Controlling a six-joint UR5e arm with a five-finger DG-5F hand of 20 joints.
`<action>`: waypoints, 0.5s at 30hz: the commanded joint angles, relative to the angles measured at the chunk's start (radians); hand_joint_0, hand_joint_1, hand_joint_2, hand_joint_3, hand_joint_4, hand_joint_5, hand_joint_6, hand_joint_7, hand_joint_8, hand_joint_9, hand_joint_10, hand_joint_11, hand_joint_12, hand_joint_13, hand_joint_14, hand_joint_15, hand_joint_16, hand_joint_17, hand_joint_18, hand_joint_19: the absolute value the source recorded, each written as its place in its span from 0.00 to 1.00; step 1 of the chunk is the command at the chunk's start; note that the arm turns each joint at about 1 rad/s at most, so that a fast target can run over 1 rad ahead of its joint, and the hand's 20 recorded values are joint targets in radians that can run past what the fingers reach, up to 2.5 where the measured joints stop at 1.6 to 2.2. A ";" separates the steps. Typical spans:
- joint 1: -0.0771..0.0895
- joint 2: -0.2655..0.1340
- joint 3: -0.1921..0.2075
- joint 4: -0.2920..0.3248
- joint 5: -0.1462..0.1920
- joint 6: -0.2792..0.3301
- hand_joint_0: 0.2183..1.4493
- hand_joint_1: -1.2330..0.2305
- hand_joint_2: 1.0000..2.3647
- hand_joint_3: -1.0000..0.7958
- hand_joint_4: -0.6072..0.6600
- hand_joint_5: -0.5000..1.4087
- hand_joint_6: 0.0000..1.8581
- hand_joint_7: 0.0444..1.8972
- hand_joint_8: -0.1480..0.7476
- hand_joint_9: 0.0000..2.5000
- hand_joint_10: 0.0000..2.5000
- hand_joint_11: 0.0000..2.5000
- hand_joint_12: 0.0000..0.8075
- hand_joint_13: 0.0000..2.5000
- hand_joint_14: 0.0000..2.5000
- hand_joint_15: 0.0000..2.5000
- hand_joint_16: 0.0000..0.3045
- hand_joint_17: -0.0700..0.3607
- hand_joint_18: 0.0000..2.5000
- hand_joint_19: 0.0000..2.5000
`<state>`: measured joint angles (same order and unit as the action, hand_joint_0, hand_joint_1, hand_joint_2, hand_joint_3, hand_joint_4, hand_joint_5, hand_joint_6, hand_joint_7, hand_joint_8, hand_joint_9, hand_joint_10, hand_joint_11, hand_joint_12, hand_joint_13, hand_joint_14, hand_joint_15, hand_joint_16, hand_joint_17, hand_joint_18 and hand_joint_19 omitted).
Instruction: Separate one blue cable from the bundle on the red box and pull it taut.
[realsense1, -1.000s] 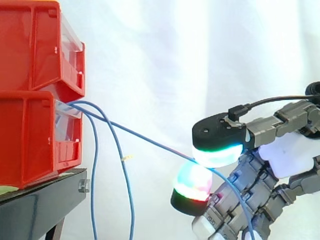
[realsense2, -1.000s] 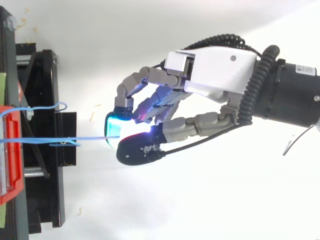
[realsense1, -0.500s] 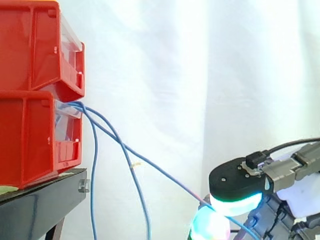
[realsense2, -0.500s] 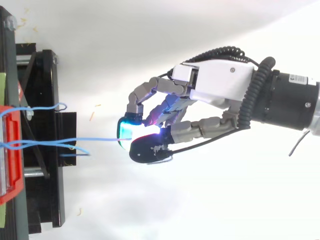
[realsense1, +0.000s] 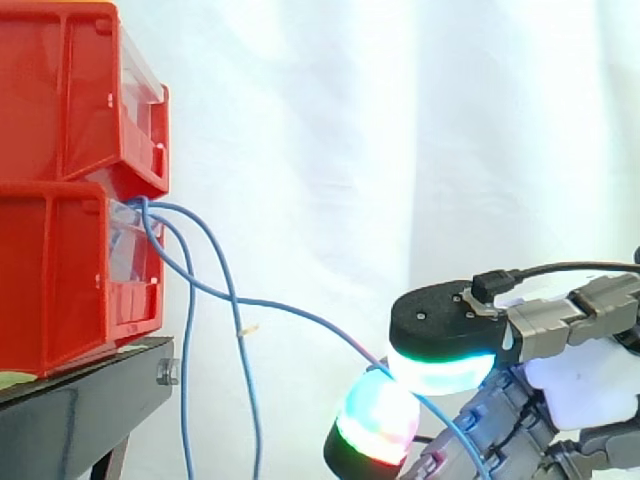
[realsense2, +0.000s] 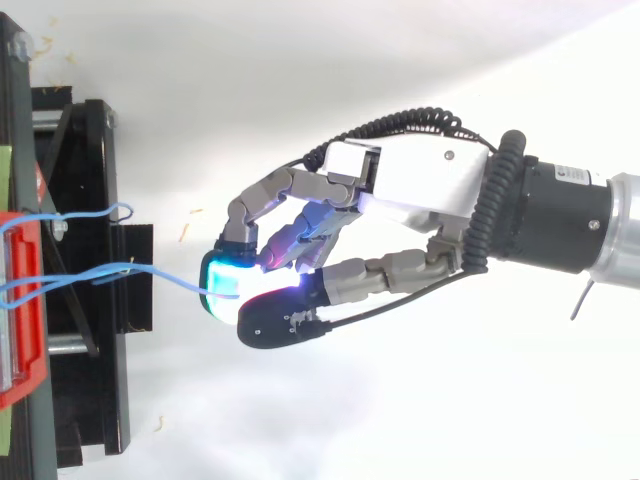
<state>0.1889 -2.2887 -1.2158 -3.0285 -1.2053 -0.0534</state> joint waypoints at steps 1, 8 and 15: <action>0.000 0.000 -0.001 0.011 0.001 -0.002 0.26 0.32 0.18 0.47 0.45 0.26 0.46 0.47 0.51 0.36 0.00 0.00 0.58 0.34 0.00 0.14 0.23 0.53 0.34 0.20; 0.001 0.000 -0.001 0.011 0.003 -0.002 0.27 0.32 0.16 0.48 0.46 0.26 0.46 0.48 0.51 0.36 0.00 0.00 0.58 0.34 0.00 0.14 0.23 0.53 0.34 0.20; 0.001 0.000 -0.001 0.011 0.003 -0.002 0.27 0.32 0.15 0.48 0.45 0.26 0.46 0.47 0.51 0.36 0.00 0.00 0.58 0.34 0.01 0.15 0.23 0.53 0.34 0.20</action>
<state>0.1901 -2.2889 -1.2165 -3.0177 -1.2027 -0.0552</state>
